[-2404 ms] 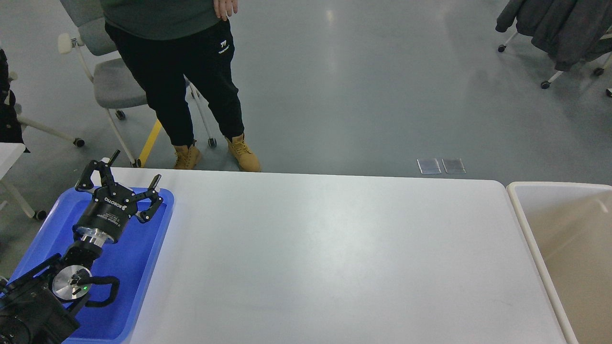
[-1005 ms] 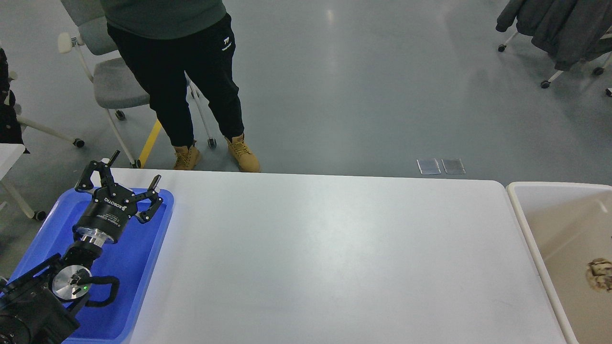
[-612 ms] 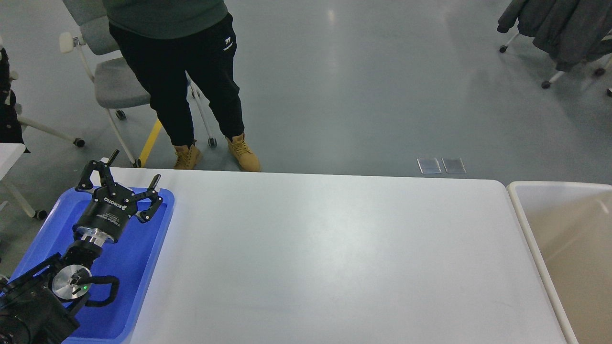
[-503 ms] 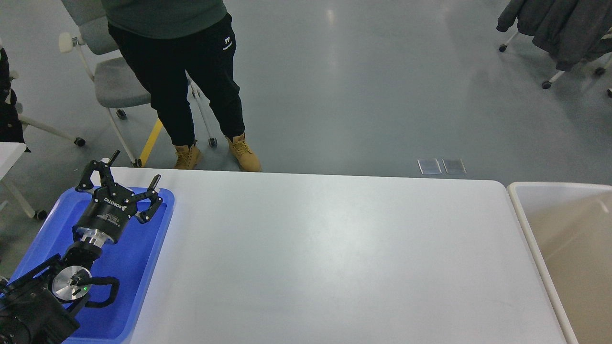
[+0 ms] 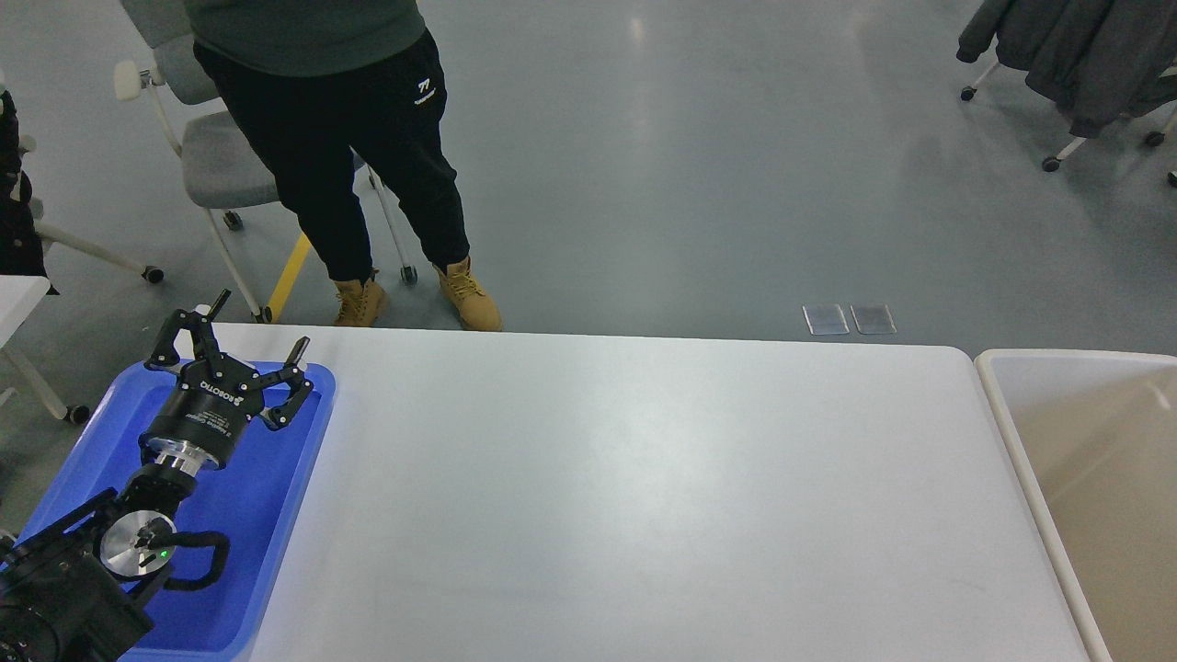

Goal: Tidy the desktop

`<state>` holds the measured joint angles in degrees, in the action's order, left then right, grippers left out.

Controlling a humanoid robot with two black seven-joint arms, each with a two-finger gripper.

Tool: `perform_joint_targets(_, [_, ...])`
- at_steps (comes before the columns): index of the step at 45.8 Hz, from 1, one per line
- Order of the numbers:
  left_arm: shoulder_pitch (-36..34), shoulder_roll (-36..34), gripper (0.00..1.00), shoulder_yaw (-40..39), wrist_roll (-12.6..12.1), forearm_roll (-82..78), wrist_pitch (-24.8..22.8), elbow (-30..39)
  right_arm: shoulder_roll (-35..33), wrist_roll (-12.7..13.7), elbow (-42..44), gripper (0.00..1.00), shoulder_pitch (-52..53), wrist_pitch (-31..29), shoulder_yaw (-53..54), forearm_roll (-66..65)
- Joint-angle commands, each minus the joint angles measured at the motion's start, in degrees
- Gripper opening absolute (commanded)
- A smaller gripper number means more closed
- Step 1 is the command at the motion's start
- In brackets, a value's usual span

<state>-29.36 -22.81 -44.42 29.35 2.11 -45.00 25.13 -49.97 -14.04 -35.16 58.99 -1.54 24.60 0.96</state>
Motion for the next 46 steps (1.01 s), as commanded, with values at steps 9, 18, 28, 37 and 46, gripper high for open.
perform_joint_targets(9, [0.0, 0.0, 0.99, 0.0, 0.0, 0.0, 0.0, 0.0, 4.1, -6.7, -8.5, 1.0, -4.6, -1.7, 9.7, 0.0])
perform_joint_targets(18, [0.0, 0.0, 0.99, 0.0, 0.0, 0.0, 0.0, 0.0, 12.8, -7.7, -8.7, 1.0, -13.5, -2.3, 20.8, -0.6])
perform_joint_targets(28, [0.0, 0.0, 0.99, 0.0, 0.0, 0.0, 0.0, 0.0, 19.4, -10.8, -8.7, 1.0, -20.8, -2.9, 22.0, -5.2])
perform_joint_targets(37, [0.0, 0.0, 0.99, 0.0, 0.0, 0.0, 0.0, 0.0, 23.2, -15.1, -8.7, 1.0, -25.3, -5.1, 22.7, -5.4])
perform_joint_targets(46, [0.0, 0.0, 0.99, 0.0, 0.0, 0.0, 0.0, 0.0, 25.4, -17.5, -8.7, 1.0, -27.8, -5.1, 22.8, -5.5])
